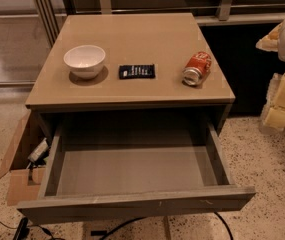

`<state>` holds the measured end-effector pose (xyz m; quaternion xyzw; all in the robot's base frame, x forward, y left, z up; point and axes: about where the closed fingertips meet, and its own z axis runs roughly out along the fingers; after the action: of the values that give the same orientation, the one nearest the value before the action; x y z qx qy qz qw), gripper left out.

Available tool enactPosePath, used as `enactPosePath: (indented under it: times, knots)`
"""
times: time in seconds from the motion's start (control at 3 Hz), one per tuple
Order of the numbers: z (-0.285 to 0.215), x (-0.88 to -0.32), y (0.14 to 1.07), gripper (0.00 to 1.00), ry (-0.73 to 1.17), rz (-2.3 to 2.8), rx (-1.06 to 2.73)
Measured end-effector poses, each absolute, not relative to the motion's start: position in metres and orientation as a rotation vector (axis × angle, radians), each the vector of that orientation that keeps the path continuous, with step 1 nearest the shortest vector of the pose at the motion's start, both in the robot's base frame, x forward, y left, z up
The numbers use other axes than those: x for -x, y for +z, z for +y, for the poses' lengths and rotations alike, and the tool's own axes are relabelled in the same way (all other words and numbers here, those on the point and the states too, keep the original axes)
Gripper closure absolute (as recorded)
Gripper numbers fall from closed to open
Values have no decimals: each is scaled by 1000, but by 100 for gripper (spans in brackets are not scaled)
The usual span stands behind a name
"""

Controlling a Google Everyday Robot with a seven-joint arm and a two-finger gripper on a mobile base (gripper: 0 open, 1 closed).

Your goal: Close top drawer

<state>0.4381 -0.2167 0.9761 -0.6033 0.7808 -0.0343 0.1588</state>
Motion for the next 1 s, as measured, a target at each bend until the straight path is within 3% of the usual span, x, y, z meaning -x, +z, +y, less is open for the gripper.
enactPosePath:
  times: [1.0]
  knots:
    - [-209,-408,949,0,55,2216,1674]
